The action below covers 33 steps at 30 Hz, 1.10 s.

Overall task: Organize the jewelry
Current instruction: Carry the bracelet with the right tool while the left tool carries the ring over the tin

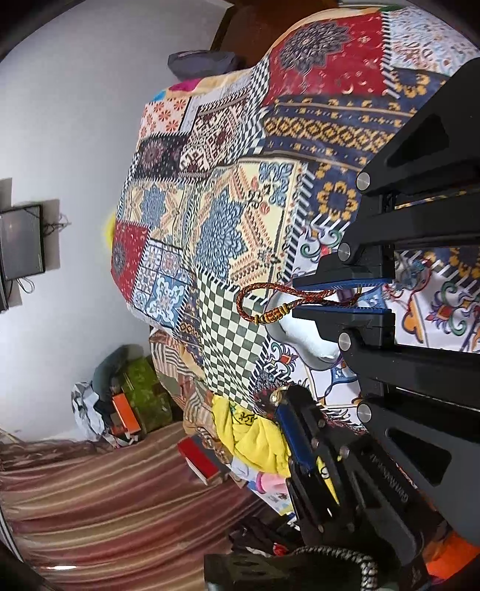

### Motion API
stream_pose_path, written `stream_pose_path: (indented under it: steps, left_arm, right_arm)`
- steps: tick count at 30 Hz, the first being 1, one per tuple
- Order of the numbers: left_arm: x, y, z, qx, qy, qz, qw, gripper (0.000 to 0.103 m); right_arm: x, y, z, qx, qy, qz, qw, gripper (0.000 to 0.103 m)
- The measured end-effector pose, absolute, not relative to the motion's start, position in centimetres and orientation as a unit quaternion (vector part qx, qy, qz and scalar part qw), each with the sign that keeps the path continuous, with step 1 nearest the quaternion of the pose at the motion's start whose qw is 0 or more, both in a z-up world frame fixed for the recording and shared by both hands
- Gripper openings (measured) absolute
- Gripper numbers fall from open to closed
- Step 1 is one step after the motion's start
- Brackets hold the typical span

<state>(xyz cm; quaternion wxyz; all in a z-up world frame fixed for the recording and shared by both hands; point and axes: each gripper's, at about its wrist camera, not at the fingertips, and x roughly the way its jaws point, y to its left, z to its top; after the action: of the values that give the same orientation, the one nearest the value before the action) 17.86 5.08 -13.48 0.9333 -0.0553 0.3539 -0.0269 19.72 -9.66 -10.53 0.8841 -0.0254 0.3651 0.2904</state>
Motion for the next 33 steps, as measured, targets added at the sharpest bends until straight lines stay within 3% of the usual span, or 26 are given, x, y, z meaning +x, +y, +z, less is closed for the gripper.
stream_pose_path:
  steps: [13, 33]
  left_arm:
    - [20.8, 5.7, -16.9, -0.059, 0.396, -0.056, 0.914, 0.018]
    - [22.0, 5.4, -17.5, -0.047, 0.408, -0.065, 0.909, 0.018]
  right_arm:
    - [23.5, -7.6, -13.8, -0.025, 0.414, 0.314, 0.854, 0.007]
    - [25.0, -6.7, -15.5, -0.058, 0.447, 0.331, 0.829, 0.009]
